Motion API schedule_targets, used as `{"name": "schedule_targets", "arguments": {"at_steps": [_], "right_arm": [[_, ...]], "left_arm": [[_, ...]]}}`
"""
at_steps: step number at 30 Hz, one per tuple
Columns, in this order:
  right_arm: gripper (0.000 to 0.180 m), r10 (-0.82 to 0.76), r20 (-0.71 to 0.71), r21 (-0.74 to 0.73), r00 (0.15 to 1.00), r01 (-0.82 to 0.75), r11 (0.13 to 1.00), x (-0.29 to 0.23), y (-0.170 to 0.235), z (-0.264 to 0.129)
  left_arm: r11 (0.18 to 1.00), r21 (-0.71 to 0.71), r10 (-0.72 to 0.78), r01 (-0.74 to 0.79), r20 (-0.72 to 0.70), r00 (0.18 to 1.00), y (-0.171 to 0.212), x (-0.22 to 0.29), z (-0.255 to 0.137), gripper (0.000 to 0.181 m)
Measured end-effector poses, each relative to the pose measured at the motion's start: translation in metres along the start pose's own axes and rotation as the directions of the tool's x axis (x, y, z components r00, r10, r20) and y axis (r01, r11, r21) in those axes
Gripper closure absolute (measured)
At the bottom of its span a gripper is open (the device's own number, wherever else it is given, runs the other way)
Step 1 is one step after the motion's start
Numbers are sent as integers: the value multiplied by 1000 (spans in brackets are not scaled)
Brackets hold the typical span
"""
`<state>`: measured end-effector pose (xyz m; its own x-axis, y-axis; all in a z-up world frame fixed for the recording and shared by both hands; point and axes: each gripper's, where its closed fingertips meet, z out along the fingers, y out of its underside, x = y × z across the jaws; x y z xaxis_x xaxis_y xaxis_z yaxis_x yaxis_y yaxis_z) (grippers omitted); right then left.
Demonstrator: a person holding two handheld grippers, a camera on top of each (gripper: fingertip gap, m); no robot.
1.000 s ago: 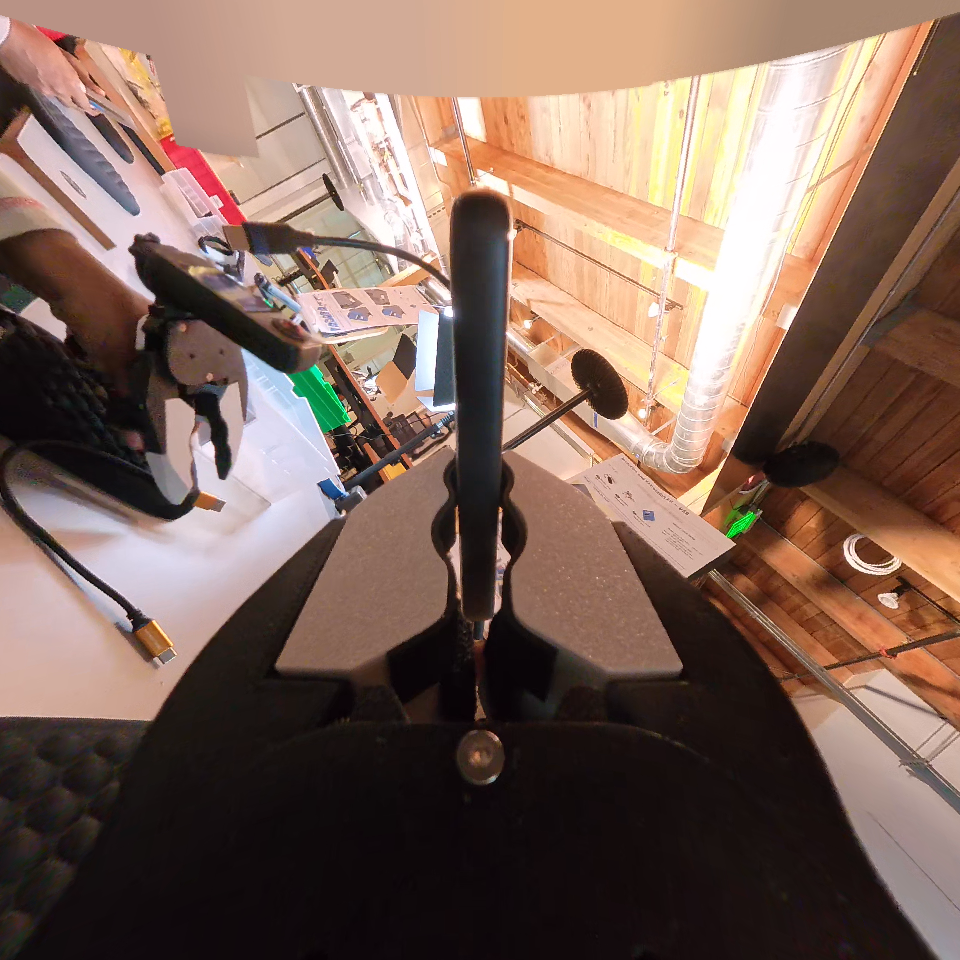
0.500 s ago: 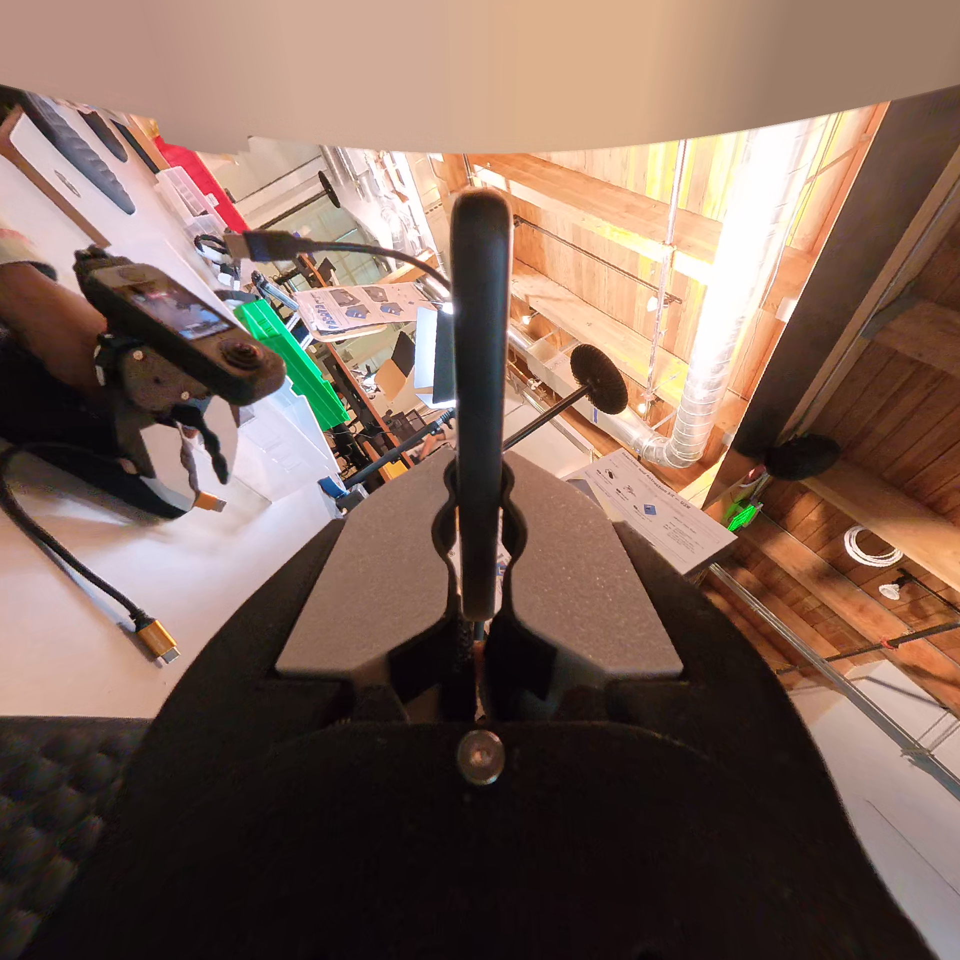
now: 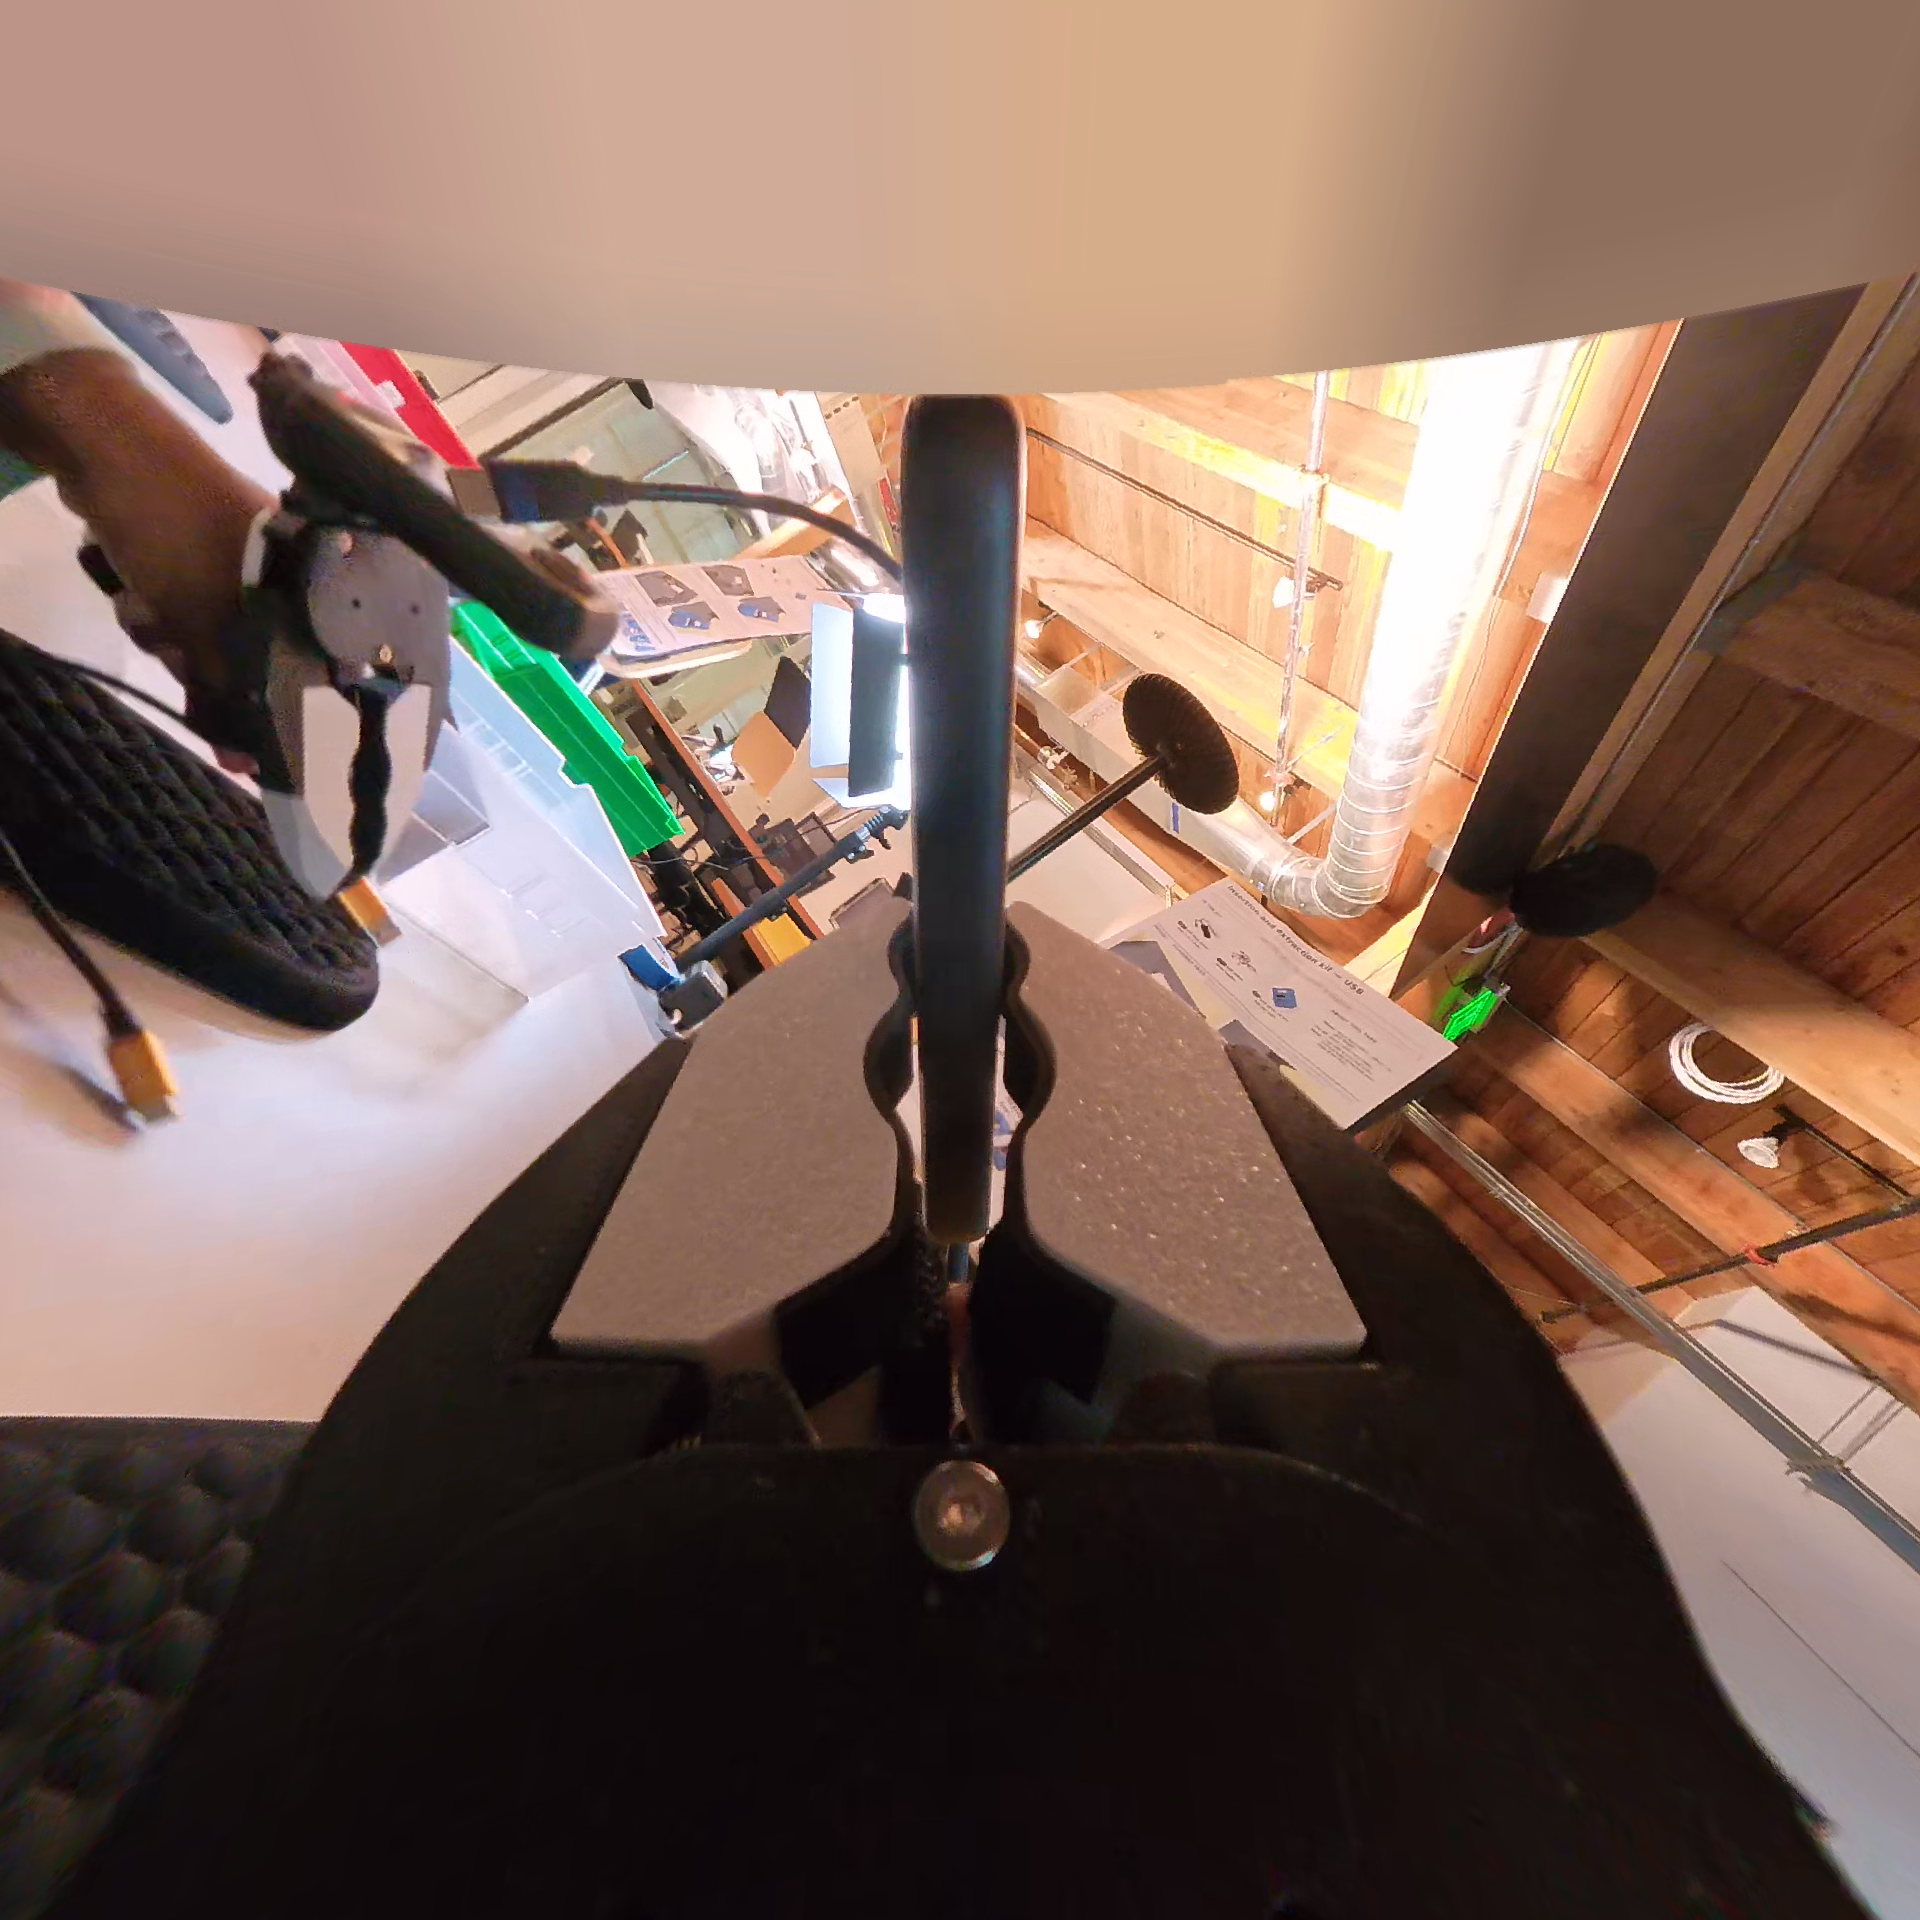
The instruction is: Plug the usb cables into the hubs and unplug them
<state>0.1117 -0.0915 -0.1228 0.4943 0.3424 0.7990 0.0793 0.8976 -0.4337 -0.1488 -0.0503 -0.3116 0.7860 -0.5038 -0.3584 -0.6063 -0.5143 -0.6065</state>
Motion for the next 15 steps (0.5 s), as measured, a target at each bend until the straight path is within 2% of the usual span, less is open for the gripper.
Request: {"name": "schedule_targets", "arguments": {"at_steps": [2, 5, 8, 11, 12, 15], "right_arm": [[168, 8, 2, 5, 1000, -8, 1000, -1, 0, 1], [168, 4, 11, 6, 1000, -5, 1000, -4, 0, 4], [168, -5, 13, 4, 1000, 5, 1000, -4, -2, 5], [168, 4, 13, 8, 1000, -4, 1000, -5, -2, 6], [168, 8, 15, 6, 1000, -8, 1000, -5, -1, 6], [167, 14, 19, 0, 1000, -14, 1000, -6, 2, 6]], "left_arm": [[998, -51, -35, 32, -60, 998, 16, 1, -13, 167], [995, -101, 0, -1, -10, 1000, 39, -4, -12, 167], [999, -21, -28, 29, 41, 999, 41, -6, -10, 165], [998, 46, -43, 40, 82, 996, 38, -10, -10, 149], [998, 61, -40, 34, 95, 995, 38, -10, -10, 149], [989, 104, 82, -108, 230, 970, 36, -16, -12, 146]]}}
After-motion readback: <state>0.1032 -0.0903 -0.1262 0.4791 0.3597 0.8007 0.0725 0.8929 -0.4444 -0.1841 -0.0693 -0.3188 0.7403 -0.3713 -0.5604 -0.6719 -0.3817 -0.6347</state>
